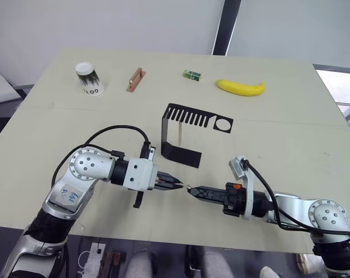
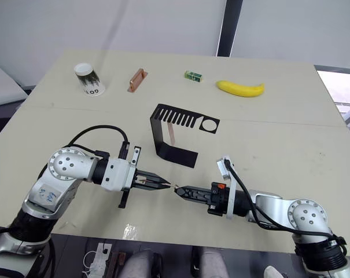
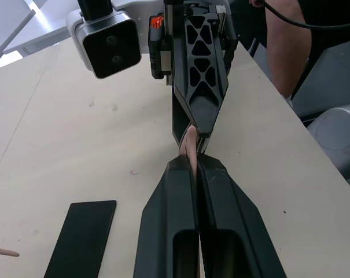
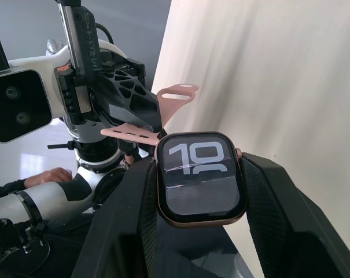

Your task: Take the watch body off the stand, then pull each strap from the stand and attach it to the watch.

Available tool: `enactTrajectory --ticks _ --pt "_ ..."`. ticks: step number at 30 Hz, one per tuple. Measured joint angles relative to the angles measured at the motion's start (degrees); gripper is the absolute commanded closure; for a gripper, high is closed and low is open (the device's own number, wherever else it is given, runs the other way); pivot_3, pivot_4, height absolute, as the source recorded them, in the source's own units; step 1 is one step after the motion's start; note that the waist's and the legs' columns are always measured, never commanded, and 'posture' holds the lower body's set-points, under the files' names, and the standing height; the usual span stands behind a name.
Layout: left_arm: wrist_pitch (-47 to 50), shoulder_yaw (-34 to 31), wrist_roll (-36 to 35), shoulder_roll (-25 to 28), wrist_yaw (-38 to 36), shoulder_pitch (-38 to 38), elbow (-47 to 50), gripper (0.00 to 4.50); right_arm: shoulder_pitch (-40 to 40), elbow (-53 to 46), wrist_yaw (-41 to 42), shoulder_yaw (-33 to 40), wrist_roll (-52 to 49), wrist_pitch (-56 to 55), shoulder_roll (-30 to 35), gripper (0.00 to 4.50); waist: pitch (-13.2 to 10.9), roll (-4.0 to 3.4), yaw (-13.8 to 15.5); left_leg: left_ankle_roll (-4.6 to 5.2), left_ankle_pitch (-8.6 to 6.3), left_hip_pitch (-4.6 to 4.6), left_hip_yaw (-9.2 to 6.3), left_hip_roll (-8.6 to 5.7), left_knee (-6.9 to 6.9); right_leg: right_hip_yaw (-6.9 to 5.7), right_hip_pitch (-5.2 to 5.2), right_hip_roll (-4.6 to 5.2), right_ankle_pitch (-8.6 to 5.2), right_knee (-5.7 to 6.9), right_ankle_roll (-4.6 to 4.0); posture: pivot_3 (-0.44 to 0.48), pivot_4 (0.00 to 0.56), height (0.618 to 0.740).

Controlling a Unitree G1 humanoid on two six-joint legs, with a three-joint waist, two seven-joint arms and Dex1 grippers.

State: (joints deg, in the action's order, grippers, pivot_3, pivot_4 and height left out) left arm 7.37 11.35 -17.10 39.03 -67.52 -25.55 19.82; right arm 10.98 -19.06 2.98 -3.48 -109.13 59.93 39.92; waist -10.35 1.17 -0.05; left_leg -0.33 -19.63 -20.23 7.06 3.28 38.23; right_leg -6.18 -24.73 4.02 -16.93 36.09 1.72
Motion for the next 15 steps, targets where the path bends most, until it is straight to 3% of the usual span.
enactTrajectory --ticks 15 --pt "-0.5 0.5 1.5 -0.4 0.5 0.1 0.0 4.5 0.0 0.0 0.0 0.0 0.0 -0.1 0.0 2.9 0.0 0.0 0.0 0.0 0.0 0.0 0.0 0.0 0.0 0.0 0.0 0.0 0.0 0.0 0.0 0.0 0.15 0.74"
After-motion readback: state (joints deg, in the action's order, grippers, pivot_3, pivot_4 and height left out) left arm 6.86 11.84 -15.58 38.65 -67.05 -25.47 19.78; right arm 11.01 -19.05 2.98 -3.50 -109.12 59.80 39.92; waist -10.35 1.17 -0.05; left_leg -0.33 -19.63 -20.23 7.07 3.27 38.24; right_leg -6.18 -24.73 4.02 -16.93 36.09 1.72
